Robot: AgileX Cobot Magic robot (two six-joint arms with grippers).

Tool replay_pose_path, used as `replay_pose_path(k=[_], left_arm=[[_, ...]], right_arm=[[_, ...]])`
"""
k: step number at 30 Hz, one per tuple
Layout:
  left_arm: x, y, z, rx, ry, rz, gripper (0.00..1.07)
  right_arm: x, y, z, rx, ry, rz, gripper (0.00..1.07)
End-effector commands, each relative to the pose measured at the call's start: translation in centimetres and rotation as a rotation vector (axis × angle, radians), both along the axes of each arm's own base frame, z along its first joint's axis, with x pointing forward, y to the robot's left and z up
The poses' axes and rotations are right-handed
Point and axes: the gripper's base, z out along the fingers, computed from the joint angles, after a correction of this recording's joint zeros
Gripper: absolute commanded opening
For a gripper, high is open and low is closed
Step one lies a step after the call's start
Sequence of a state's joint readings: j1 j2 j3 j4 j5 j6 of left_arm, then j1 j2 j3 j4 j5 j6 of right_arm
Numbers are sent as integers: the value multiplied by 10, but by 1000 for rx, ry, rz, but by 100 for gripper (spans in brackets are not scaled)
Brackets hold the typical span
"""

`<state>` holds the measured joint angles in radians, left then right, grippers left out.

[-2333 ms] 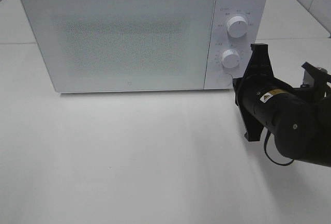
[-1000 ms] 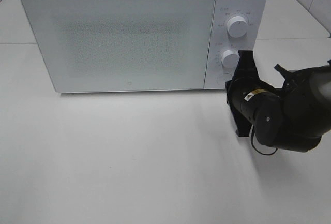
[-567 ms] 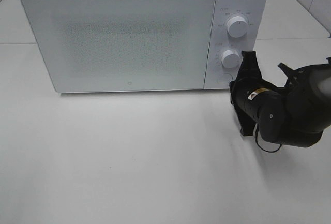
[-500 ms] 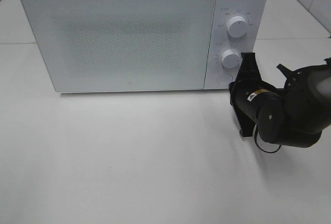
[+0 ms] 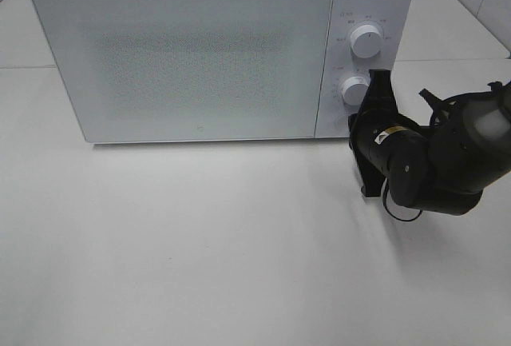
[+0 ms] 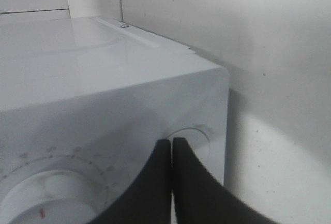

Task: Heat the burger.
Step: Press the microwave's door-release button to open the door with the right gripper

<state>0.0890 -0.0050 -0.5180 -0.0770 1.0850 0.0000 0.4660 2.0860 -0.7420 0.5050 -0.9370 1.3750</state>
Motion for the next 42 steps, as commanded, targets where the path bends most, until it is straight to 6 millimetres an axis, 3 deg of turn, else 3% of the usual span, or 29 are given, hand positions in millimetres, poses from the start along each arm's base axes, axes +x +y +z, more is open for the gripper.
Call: replay_pose_path(k=[1,17,31,36,42], left_arm=[[0,0,1,2,-18,5,101],[0,0,1,2,-18,5,101],[0,0,1,2,-18,5,101],[0,0,1,2,-18,5,101],[0,0,1,2,-18,5,101]], right_arm=[[5,-1,-1,-12,-8,-2,0],[14,-3,-4,-32,-75,-45,0],[39,-8,16,-54,-230,-112,0],[54,-11,32,-65,-333,-132,0],[54,-10,30,-67,-309,-122,0]])
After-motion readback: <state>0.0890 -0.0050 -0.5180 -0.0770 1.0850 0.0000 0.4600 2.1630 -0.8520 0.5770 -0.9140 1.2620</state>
